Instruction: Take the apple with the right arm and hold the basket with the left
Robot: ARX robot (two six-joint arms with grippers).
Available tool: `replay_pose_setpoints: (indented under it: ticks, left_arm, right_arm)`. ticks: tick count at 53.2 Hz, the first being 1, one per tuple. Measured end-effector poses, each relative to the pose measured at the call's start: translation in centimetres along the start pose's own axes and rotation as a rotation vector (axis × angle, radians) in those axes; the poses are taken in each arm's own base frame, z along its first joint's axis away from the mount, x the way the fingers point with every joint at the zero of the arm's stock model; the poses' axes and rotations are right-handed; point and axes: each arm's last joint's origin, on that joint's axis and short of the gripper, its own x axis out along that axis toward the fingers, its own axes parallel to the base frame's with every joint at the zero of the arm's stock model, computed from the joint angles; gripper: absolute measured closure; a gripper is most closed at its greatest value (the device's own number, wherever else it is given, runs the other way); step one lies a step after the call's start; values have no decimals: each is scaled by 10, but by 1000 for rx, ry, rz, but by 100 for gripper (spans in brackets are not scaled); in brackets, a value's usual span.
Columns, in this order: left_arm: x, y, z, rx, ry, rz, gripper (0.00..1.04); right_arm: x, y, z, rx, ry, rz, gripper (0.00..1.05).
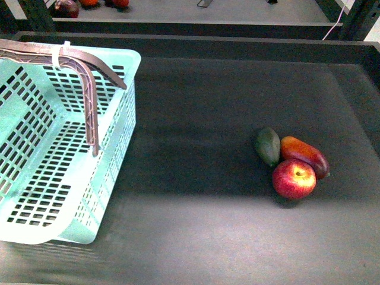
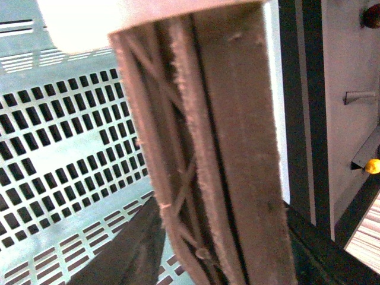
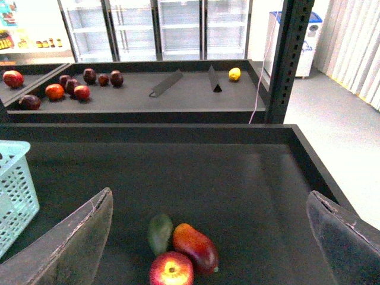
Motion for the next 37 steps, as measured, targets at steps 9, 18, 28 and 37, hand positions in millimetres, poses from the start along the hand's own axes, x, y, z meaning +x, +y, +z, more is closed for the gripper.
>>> replay_pose_setpoints:
  ticks: [9,18,28,37]
  left_arm:
    - [-3,-4,-2,-60,7,-9,84]
    - [-6,-4,-5,-69,13,-8,86]
    - [-20,-5,-15,-29,26,-18,86]
    - [-51,-17,-26,66,40,-88,86]
  right_arm:
    - [0,0,0,0,0,0,9]
    - [0,0,0,0,0,0,9]
    - [0,0,0,0,0,0,9]
    - [0,0,0,0,0,0,9]
